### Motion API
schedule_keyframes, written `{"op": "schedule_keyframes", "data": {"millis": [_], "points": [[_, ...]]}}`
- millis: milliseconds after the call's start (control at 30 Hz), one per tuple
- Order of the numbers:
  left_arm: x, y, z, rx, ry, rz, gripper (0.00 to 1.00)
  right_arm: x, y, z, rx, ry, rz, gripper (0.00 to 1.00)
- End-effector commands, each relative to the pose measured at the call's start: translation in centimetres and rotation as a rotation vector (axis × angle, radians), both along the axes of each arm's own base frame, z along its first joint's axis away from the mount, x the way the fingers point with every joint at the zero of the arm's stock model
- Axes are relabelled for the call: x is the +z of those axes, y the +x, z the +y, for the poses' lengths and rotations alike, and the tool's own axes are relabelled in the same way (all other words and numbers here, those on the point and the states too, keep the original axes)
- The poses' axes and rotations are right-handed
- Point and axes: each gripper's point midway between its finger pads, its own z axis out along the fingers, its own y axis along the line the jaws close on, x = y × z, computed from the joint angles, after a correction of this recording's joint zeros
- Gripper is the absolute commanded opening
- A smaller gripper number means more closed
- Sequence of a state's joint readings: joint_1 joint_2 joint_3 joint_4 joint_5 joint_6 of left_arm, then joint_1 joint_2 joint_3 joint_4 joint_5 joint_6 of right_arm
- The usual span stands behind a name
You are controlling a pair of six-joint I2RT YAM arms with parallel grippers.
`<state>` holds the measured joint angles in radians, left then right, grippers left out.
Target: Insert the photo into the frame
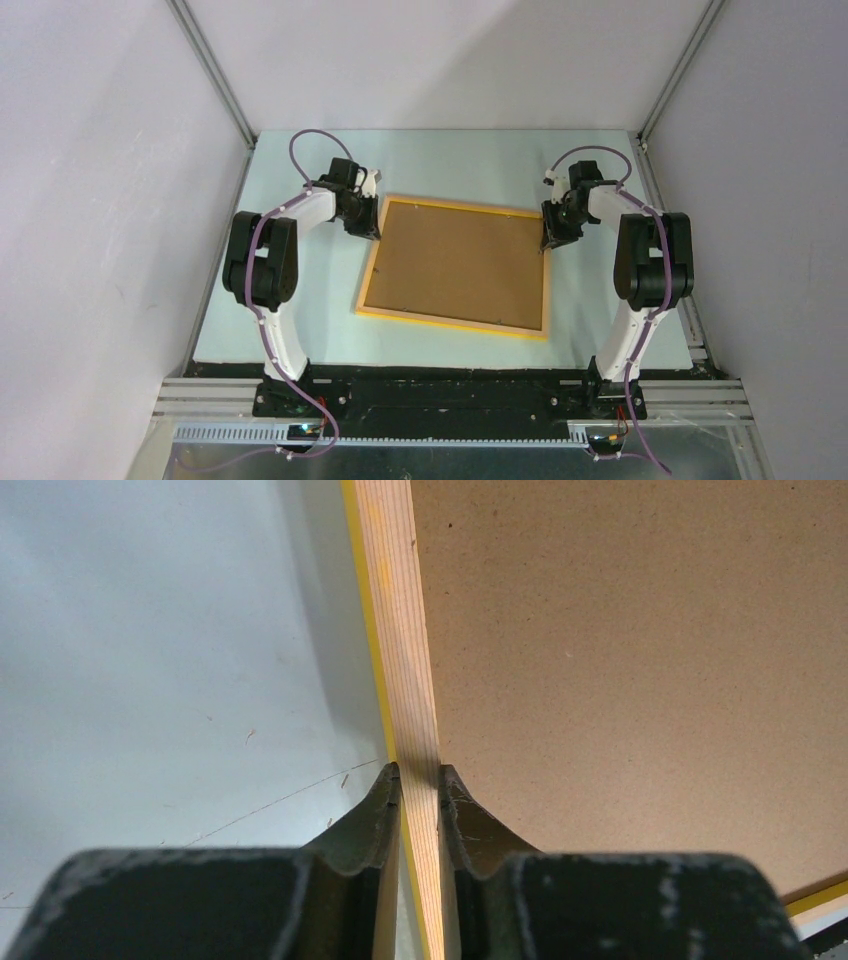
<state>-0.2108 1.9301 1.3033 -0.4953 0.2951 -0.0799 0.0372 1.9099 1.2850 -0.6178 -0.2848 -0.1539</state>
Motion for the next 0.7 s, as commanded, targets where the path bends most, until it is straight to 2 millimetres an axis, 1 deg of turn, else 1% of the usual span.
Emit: {"op": "schedule_keyframes", "data": {"millis": [0, 300, 667], "points": [[-1.4, -3.48, -1.39, -0.035, -0.053, 0.127, 0.0, -0.89, -0.42, 1.62, 0.096, 0.048, 0.018, 0.28], [-1.39, -3.49, -1.4, -0.034, -0.057, 0.129, 0.0, -0.93, -1.03, 1.79, 0.139, 0.06, 0.03, 0.28], [-1.3, -3.51, -1.47, -0.032, -0.065, 0.131, 0.0, -0.91, -1.3, 1.23, 0.167, 0.04, 0.03, 0.29]]}}
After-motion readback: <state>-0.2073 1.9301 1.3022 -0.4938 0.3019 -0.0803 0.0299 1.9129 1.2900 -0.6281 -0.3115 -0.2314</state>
